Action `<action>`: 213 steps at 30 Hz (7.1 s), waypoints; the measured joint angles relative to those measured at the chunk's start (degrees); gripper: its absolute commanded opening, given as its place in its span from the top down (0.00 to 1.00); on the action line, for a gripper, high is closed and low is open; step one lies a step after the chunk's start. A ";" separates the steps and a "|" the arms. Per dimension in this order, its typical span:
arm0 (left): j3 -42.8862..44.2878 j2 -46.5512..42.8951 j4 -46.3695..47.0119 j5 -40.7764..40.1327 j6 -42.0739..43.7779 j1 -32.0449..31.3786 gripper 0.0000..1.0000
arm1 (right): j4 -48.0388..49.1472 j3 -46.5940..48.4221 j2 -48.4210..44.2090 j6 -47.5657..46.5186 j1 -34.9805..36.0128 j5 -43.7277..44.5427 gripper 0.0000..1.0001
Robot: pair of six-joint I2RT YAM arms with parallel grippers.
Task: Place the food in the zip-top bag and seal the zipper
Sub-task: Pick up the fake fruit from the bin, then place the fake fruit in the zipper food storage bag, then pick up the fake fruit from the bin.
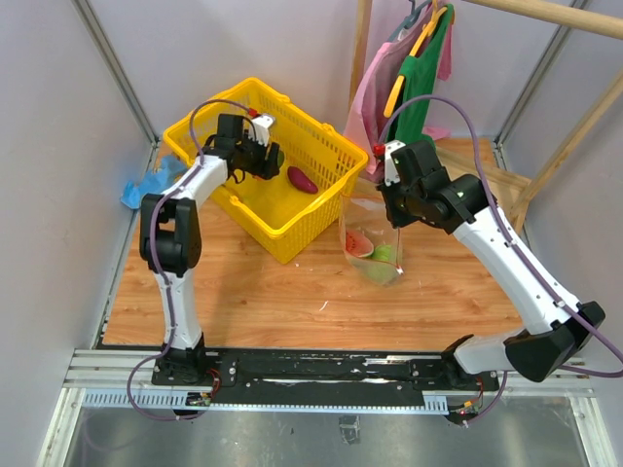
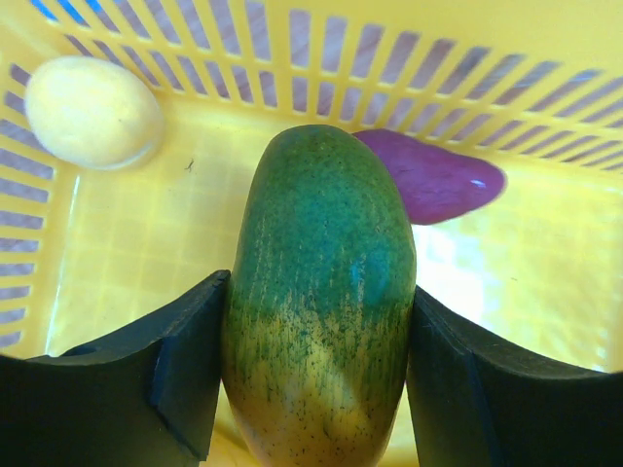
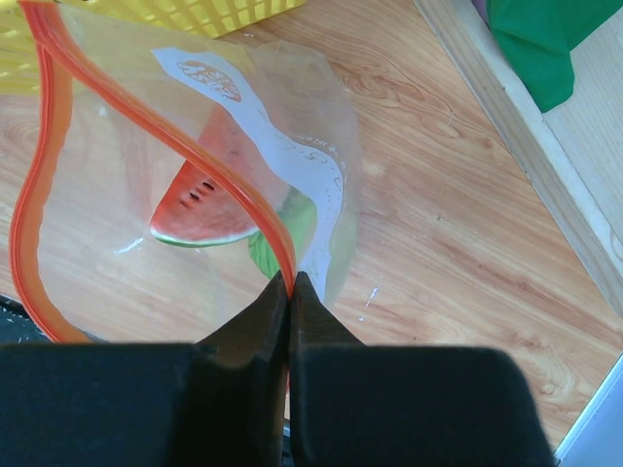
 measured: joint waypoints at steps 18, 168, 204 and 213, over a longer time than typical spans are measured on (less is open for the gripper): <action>-13.66 -29.75 -0.28 5.40 -2.97 -6.29 0.88 | -0.02 -0.72 -3.67 1.60 0.00 -0.31 0.99; 4.02 0.20 -41.86 -46.77 -54.90 -13.64 0.16 | 7.21 -8.72 -7.87 8.39 0.66 0.17 0.99; -12.98 -12.63 -22.49 -32.39 -49.90 -9.07 0.85 | 7.23 -8.72 -7.87 7.87 0.66 1.01 0.99; -12.96 -22.08 -20.22 -30.53 -47.80 -10.80 0.88 | 7.28 -8.72 -7.89 7.93 0.66 1.07 0.99</action>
